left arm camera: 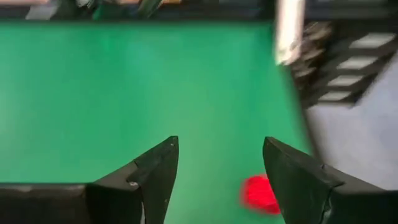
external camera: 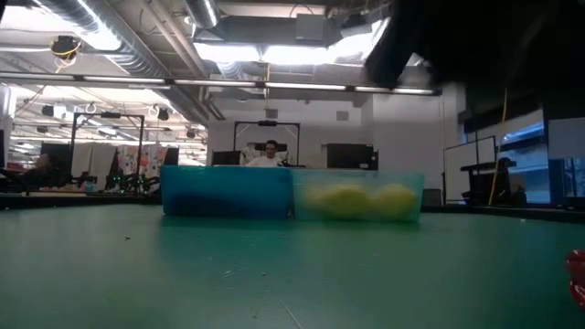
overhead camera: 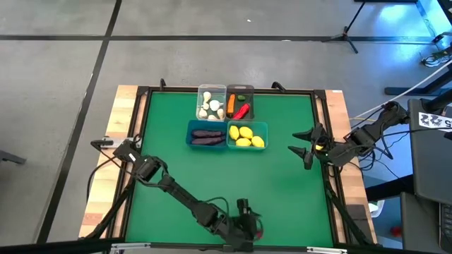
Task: Sort produce into baskets
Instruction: Put the red chili pepper into the black bin
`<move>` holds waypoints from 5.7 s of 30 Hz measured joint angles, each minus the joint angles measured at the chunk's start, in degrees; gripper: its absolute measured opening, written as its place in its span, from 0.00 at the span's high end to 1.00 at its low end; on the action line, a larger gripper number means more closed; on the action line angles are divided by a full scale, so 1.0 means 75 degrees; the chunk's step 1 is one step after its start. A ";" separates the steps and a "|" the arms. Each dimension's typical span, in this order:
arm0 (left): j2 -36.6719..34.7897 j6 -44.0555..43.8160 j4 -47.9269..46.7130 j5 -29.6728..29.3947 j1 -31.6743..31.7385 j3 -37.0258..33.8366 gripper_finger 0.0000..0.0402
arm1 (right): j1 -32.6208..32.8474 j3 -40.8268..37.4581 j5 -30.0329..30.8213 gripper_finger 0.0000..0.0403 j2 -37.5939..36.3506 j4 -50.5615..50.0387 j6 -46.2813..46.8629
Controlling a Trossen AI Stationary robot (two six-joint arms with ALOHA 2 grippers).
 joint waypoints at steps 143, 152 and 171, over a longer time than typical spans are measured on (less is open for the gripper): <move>-0.2749 0.1597 -0.3956 0.2274 0.7674 -0.0301 0.71 | 0.0000 0.0003 -0.0553 0.30 0.0024 -0.0449 0.0228; -0.1899 0.1511 -0.3707 0.3011 0.7944 -0.0306 0.71 | 0.0000 0.0003 -0.0676 0.30 0.0026 -0.0444 0.0230; -0.1742 0.2034 -0.3564 0.3284 0.7874 -0.0309 0.40 | 0.0000 0.0003 -0.0670 0.30 0.0026 -0.0464 0.0204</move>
